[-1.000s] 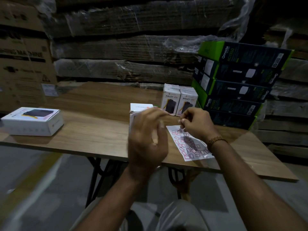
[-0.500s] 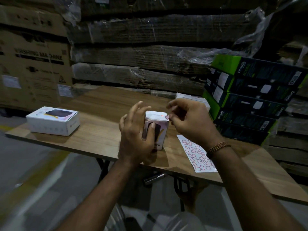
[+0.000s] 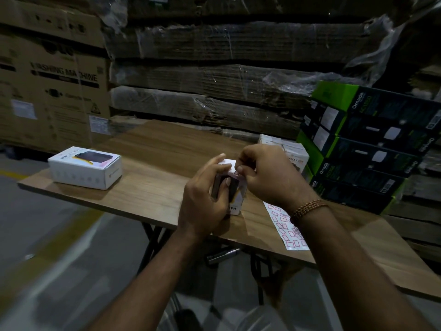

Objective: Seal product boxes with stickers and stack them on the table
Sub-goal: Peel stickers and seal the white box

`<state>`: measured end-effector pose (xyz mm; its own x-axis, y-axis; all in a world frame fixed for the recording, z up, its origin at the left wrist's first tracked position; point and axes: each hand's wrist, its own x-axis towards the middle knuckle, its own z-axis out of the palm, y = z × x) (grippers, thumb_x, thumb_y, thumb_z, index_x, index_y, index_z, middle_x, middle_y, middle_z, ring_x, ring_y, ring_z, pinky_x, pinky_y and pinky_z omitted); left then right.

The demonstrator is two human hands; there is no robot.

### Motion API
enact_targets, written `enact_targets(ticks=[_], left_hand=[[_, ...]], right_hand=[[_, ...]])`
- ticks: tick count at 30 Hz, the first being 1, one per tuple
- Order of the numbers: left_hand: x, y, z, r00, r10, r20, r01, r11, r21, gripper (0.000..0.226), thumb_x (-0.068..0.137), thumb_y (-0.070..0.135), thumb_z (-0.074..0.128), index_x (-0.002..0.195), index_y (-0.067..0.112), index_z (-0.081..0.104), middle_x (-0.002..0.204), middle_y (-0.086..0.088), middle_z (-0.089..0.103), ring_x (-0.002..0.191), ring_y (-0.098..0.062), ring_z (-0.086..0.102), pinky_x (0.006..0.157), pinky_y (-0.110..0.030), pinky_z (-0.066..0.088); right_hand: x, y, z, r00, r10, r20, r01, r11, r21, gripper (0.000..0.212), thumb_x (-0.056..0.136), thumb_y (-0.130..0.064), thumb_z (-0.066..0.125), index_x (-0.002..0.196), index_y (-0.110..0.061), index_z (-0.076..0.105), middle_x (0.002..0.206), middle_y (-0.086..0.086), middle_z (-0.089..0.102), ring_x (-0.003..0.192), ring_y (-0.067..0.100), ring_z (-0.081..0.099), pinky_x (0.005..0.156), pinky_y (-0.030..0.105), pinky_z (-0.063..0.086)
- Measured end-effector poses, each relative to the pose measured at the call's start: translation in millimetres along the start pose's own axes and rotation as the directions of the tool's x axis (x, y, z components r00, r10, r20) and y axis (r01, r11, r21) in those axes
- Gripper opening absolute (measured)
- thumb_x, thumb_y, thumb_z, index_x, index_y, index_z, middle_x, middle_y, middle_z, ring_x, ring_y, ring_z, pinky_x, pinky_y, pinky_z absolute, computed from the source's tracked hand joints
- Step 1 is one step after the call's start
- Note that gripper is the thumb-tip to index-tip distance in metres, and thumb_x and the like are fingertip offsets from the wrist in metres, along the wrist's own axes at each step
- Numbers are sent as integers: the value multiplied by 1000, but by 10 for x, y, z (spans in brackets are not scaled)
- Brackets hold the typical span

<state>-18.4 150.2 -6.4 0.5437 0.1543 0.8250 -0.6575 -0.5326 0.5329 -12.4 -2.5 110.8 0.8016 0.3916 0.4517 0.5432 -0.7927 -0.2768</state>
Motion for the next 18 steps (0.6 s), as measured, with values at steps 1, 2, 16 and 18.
enact_targets(ticks=[1, 2, 16, 18], left_hand=[[-1, -7, 3, 1000, -1, 2, 1, 1000, 1, 40, 96, 1, 71, 135, 8, 67, 151, -5, 61, 144, -14, 55, 112, -37, 53], [-2, -11, 2, 1000, -4, 5, 4, 1000, 0, 40, 97, 1, 71, 136, 8, 66, 151, -5, 61, 144, -14, 54, 113, -37, 53], [4, 33, 39, 995, -91, -39, 88, 993, -77, 37, 107, 28, 61, 140, 12, 66, 145, 6, 64, 134, 0, 59, 106, -28, 56], [2, 54, 52, 991, -116, -63, 112, 991, -71, 41, 105, 31, 63, 142, 12, 65, 137, 19, 61, 125, 13, 58, 100, -22, 57]], right_hand=[[11, -21, 0, 1000, 5, 13, -5, 1000, -20, 4, 99, -18, 70, 98, -21, 70, 98, -6, 66, 94, 10, 62, 80, 28, 55], [22, -40, 0, 1000, 13, 25, -13, 999, -31, 3, 99, -18, 70, 100, -21, 70, 99, -5, 66, 95, 11, 62, 82, 29, 56], [97, -183, -16, 995, 27, 93, -9, 983, -185, 8, 103, -23, 65, 109, -20, 69, 107, -3, 63, 99, 13, 61, 86, 30, 56], [98, -190, -23, 996, 15, 88, 4, 978, -207, 8, 103, -24, 65, 108, -20, 70, 105, -2, 65, 97, 13, 62, 85, 31, 57]])
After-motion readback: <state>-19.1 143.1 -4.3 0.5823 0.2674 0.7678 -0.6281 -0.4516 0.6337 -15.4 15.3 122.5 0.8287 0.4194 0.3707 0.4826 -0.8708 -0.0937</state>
